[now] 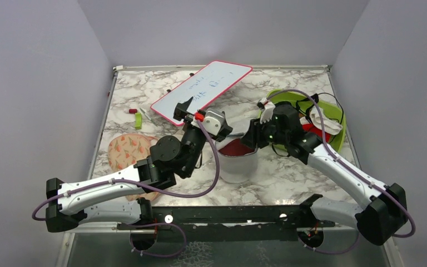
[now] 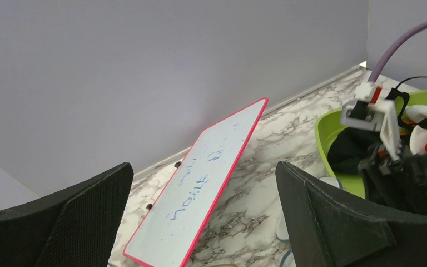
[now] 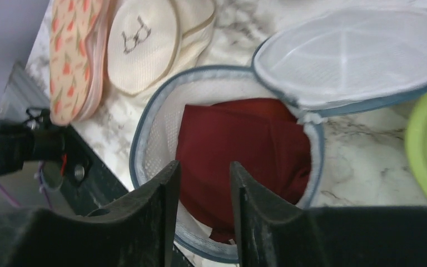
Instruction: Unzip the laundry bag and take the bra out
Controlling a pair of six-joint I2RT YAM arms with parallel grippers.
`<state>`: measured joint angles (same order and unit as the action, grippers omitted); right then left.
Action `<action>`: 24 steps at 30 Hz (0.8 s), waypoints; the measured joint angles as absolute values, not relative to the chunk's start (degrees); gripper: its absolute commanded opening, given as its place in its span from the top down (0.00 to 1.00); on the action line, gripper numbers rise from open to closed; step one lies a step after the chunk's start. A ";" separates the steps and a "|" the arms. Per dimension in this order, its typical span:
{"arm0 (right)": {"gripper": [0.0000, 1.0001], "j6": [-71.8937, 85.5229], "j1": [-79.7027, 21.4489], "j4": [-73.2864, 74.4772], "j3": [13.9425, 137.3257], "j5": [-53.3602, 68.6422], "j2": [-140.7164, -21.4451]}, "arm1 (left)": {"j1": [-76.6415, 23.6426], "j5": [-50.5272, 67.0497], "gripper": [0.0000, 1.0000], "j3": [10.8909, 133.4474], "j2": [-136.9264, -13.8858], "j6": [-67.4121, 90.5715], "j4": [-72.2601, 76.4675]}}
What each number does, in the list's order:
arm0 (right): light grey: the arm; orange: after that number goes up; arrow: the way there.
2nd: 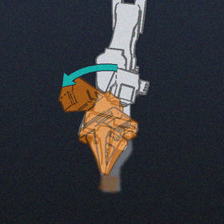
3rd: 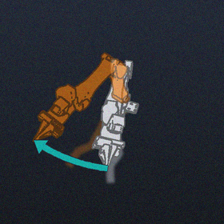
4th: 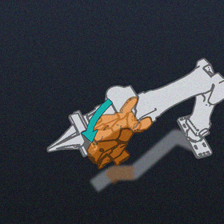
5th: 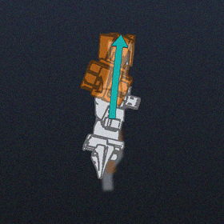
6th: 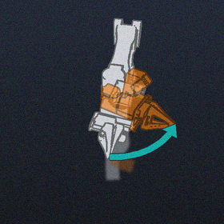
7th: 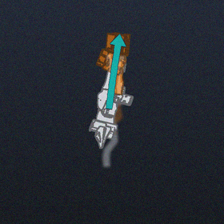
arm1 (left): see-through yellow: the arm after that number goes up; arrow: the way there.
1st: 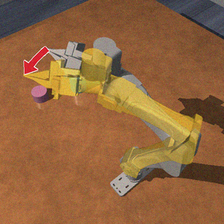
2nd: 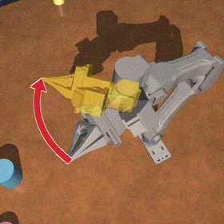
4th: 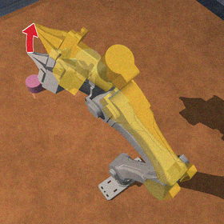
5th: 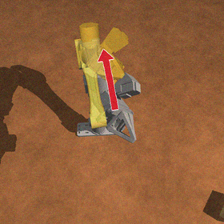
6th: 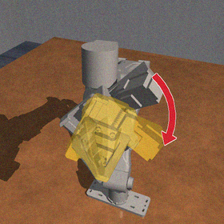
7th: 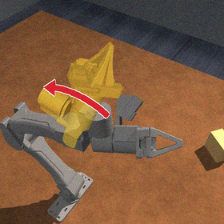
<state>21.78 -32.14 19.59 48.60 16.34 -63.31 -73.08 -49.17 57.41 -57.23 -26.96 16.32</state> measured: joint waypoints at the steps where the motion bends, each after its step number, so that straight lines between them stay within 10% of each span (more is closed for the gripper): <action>1: 0.68 21.74 -32.14 19.84 48.60 18.28 -64.64 | -73.06 -49.25 0.04 57.36 -57.28 -27.00 16.69; 11: 0.61 28.45 -33.47 14.17 36.47 30.92 -65.93 | -73.08 -50.41 0.04 57.34 -62.50 -27.59 18.31; 16: 0.40 26.11 -33.56 20.08 44.10 25.08 -65.89 | -73.08 -50.41 0.04 57.34 -64.84 -27.64 17.45; 24: 0.37 19.79 -33.54 24.73 52.31 14.59 -67.83 | -73.06 -50.41 0.04 57.34 -64.93 -27.57 17.41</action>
